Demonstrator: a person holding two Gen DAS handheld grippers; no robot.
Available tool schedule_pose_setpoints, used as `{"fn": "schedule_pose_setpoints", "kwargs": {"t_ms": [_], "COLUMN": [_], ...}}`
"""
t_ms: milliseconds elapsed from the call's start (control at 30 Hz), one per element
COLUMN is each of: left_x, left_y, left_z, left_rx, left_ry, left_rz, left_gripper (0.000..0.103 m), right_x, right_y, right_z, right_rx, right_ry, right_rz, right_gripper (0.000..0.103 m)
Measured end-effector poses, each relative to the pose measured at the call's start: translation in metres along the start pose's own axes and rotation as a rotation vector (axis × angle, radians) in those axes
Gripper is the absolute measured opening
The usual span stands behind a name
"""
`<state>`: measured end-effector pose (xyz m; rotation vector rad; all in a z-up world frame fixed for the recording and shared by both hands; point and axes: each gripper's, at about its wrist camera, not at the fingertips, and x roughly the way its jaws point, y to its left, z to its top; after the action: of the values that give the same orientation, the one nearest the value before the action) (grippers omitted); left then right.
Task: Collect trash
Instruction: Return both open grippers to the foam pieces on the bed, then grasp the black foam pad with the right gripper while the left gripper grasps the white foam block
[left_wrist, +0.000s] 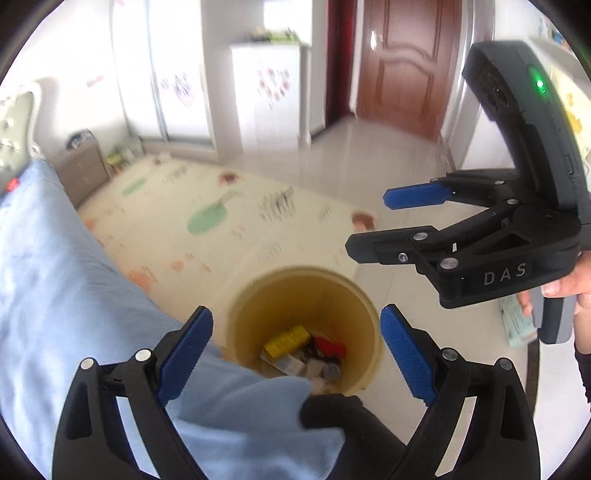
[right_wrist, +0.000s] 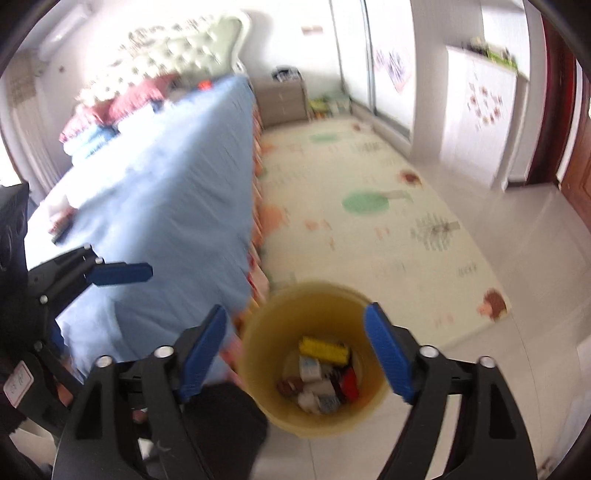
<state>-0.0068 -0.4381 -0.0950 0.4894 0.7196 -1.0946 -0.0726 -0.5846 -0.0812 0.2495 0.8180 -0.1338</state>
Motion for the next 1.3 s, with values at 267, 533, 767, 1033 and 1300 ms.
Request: {"fn": "schedule_pose_setpoints", "kwargs": {"t_ms": [267,533,767,1033,1300], "left_x": [-0.076,-0.151,-0.207,-0.257,-0.265], "left_y": [0.055,0.132,0.205,0.256,0.311], "left_z": [-0.048,-0.113,-0.159,-0.197,-0.216], "left_rx": [-0.091,-0.276,-0.397,-0.472,-0.520], "left_ry": [-0.111,-0.177,-0.218,-0.277,-0.276], "left_rz": [0.198,0.423,0.630,0.716,0.727], "left_gripper": [0.095,0.099,0.099,0.099,0.099], "right_x": [-0.008,0.012,0.038,0.066,0.102], "right_y": [0.079,0.183,0.262,0.330,0.393], "right_z": [0.029,0.046,0.053,0.064,0.077], "right_rx": [-0.064,-0.153,-0.179,-0.180,-0.323], "right_ry": [-0.117,-0.147,-0.137,-0.148,-0.156], "right_rz": [0.159,0.312,0.439,0.485,0.435], "right_gripper": [0.084,0.092,0.092,0.093,0.093]}}
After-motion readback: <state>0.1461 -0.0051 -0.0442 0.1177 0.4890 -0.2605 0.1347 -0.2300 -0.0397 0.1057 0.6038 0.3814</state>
